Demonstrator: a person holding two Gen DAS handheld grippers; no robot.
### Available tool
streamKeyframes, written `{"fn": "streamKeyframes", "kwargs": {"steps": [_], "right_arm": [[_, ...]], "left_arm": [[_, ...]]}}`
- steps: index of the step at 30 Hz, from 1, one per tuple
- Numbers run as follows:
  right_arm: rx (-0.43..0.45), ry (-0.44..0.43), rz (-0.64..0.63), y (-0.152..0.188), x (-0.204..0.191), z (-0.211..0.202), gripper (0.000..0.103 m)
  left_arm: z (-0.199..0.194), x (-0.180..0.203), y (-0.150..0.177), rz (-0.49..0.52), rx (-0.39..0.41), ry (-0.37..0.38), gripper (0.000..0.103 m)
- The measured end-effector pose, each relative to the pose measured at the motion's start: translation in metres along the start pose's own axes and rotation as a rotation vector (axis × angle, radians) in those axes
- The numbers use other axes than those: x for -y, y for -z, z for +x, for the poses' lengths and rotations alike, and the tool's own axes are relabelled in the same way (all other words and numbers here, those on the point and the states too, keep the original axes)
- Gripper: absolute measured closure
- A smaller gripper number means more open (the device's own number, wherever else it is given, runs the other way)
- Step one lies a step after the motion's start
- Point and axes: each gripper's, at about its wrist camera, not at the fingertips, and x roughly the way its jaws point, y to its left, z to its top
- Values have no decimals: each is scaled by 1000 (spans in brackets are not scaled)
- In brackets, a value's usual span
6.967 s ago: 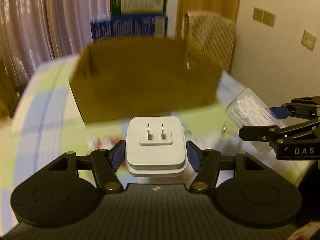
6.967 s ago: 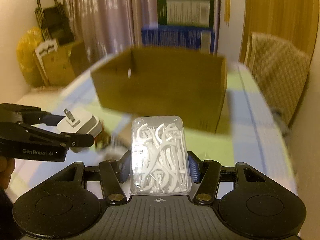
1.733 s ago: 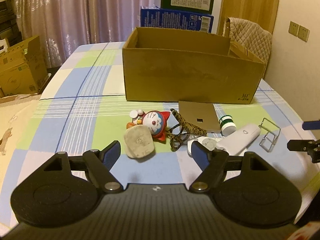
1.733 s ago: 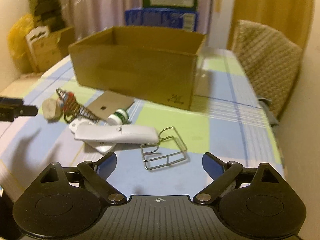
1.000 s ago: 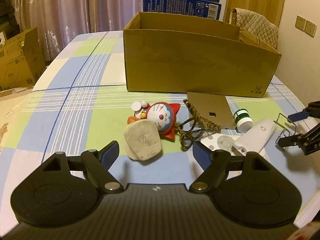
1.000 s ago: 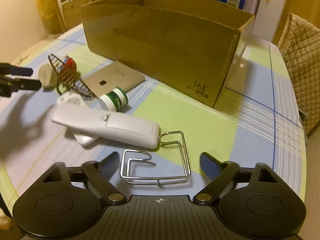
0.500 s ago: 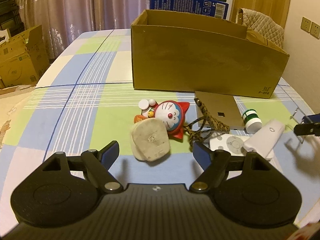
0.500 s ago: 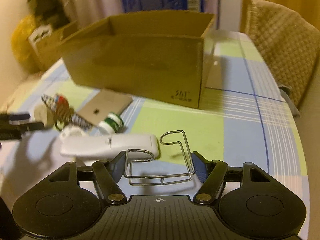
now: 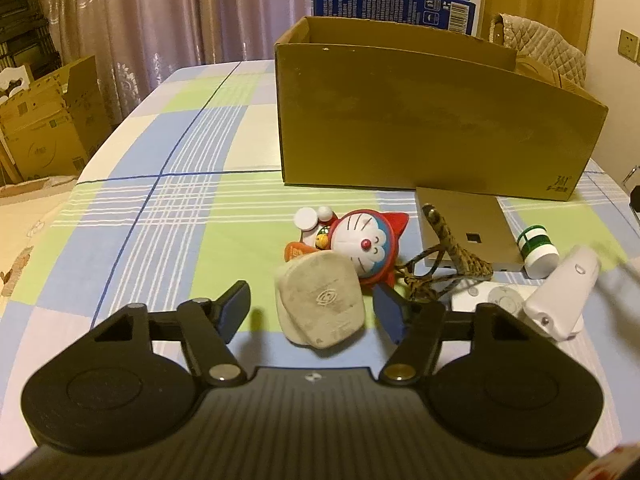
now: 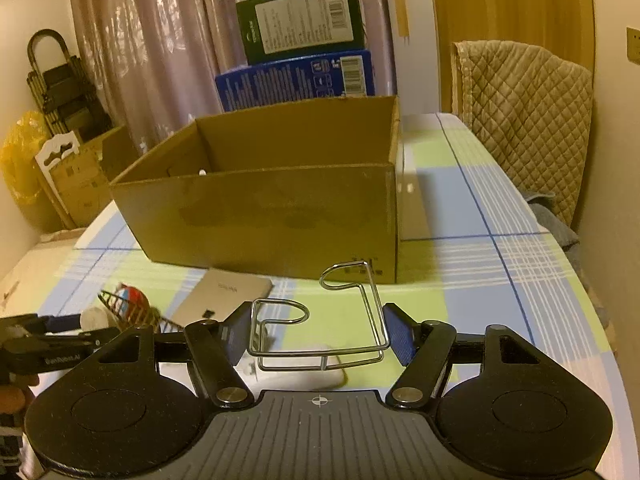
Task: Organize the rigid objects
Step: 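Grasp the white three-pin plug with left gripper while right grasps the wire metal rack, then lift both held items and carry them over the cardboard box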
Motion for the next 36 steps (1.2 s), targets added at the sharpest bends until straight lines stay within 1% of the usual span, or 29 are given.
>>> {"fn": "streamKeyframes", "kwargs": {"steps": [1, 6, 7, 15, 24, 30, 36], "right_arm": [[-1, -3, -2, 0, -1, 1, 38], [-3, -8, -15, 1, -7, 1, 38], [-1, -7, -17, 1, -8, 1, 38], [22, -16, -36, -5, -22, -4, 38], [75, -29, -45, -21, -47, -18, 38], [144, -15, -54, -42, -61, -27, 38], [216, -8, -38, -74, -69, -24, 38]], "left_arm": [[0, 0, 0, -3, -1, 0, 47], [-1, 0, 0, 4, 5, 12, 56], [-2, 1, 1, 8, 6, 15, 60], [-10, -4, 1, -31, -20, 28, 61], [-40, -4, -12, -54, 35, 57, 61], [-61, 3, -36, -52, 99, 95, 61], [-68, 13, -73, -28, 163, 142, 61]]}}
